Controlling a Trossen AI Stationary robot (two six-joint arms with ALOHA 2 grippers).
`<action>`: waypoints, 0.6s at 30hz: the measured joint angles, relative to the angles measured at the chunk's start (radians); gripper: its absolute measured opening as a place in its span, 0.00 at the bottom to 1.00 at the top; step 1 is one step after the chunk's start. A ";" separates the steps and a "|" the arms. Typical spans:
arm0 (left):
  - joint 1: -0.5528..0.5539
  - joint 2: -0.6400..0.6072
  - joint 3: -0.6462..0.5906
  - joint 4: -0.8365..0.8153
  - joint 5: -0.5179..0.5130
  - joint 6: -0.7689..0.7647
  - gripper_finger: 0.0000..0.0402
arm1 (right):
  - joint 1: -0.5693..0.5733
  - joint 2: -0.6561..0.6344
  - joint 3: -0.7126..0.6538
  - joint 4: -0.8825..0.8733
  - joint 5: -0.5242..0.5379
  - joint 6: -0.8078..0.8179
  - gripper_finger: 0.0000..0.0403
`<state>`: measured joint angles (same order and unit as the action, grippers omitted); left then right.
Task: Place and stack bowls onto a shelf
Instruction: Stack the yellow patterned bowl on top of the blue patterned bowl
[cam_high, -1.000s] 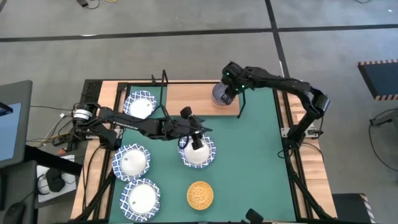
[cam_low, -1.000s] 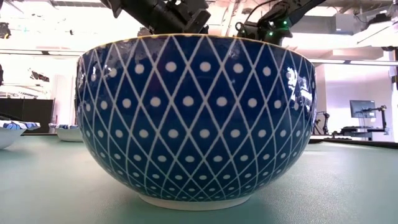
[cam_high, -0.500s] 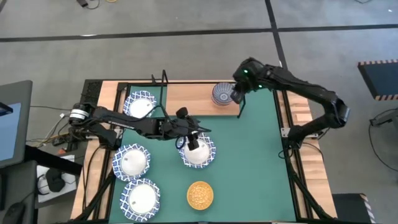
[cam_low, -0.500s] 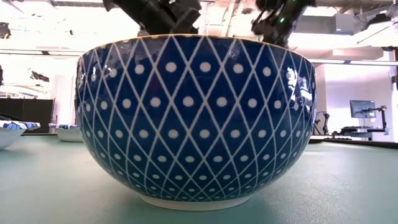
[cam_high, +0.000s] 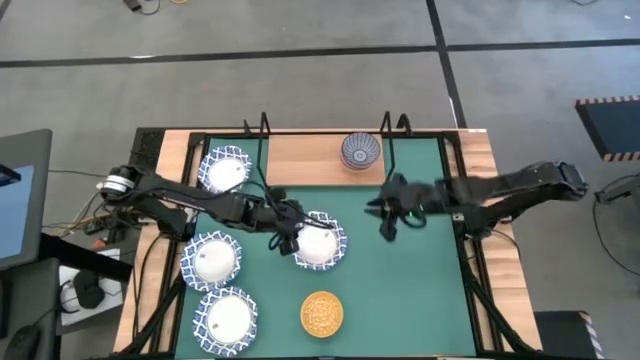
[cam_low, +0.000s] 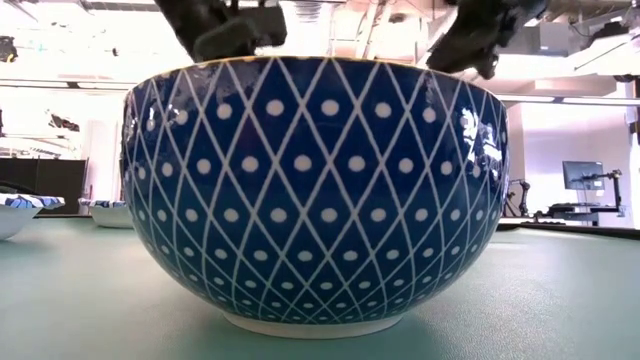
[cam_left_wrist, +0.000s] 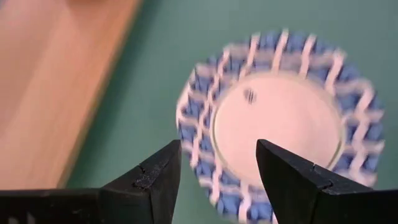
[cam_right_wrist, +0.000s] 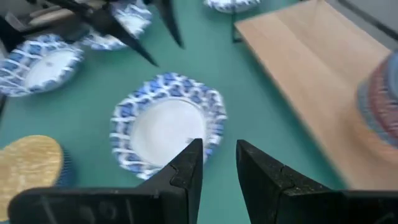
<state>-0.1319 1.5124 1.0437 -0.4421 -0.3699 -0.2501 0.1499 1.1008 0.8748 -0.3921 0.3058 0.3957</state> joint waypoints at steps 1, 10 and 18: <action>0.001 0.015 0.000 0.006 0.000 0.001 0.48 | 0.045 0.005 -0.009 0.016 0.047 0.024 0.31; 0.067 0.138 0.001 0.011 0.006 -0.016 0.48 | 0.296 0.148 -0.044 0.042 0.227 0.213 0.31; 0.072 0.122 0.000 0.008 0.013 -0.012 0.48 | 0.273 0.322 -0.037 0.268 -0.066 0.188 0.33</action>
<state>-0.0597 1.6341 1.0435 -0.4344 -0.3568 -0.2617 0.4225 1.4232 0.8376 -0.1245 0.2402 0.5841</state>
